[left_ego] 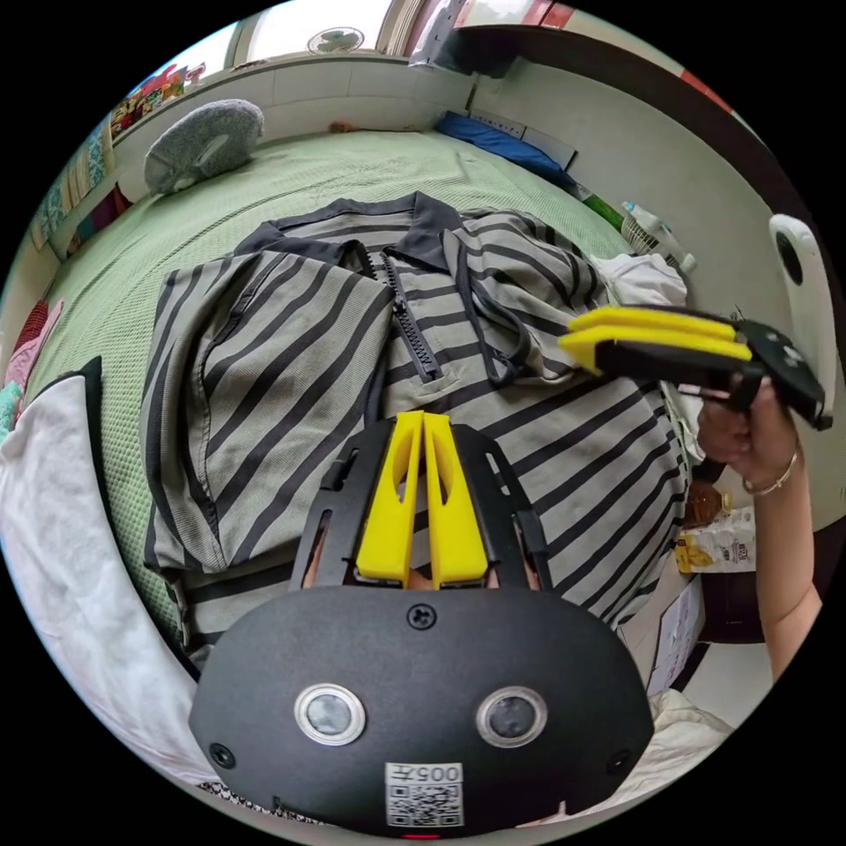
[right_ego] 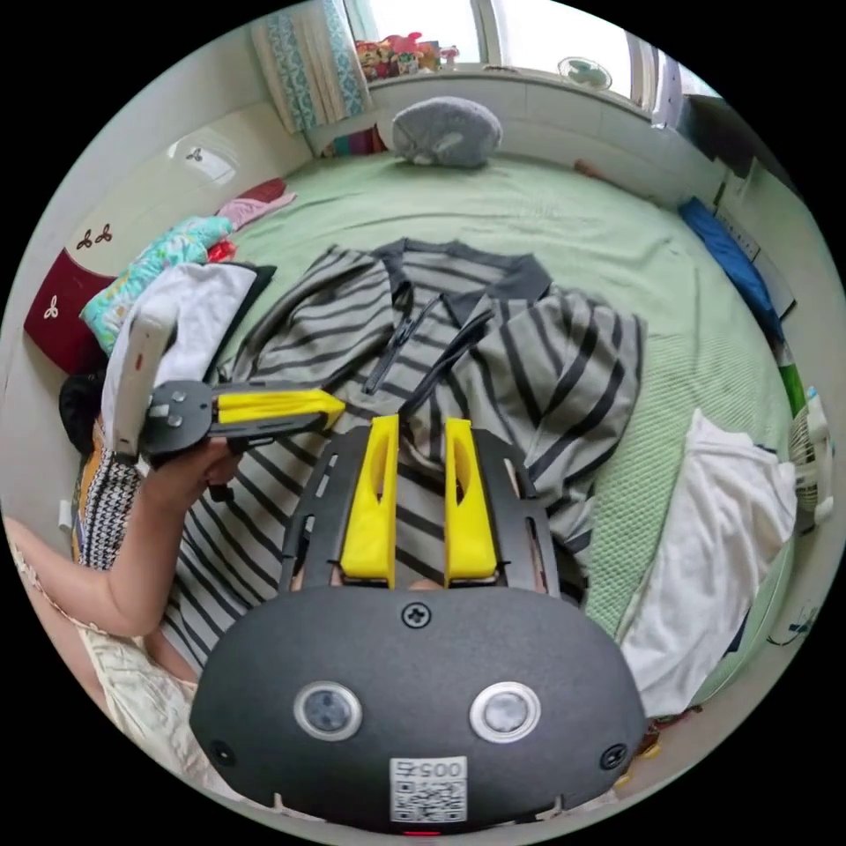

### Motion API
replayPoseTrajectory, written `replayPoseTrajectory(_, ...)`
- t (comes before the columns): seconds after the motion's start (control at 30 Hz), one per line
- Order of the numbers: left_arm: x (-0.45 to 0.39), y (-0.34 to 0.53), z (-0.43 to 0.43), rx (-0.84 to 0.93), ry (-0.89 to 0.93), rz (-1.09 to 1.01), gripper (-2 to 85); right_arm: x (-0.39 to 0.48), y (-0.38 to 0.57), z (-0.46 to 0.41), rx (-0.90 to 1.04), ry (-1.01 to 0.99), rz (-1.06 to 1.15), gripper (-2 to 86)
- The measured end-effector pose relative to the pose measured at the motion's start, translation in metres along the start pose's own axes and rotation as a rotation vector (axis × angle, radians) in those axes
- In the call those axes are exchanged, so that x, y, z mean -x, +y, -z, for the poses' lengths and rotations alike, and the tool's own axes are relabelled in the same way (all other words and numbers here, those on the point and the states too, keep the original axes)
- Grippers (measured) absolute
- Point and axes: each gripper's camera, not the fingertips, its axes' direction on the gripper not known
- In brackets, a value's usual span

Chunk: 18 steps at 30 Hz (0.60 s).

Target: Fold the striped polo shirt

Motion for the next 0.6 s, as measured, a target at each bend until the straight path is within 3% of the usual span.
replayPoseTrajectory(0.17,0.005,0.0,-0.004,0.003,-0.002,-0.003,-0.6,0.0,-0.056,0.008,-0.083,0.088,-0.013,8.8)
replayPoseTrajectory(0.43,0.017,-0.003,-0.01,0.013,0.019,-0.004,-0.5,-0.004,-0.131,-0.102,0.082,0.22,-0.193,0.4)
replayPoseTrajectory(0.6,0.028,-0.002,-0.011,0.005,0.028,0.015,-0.5,0.025,-0.124,-0.084,-0.06,0.19,-0.167,-1.2)
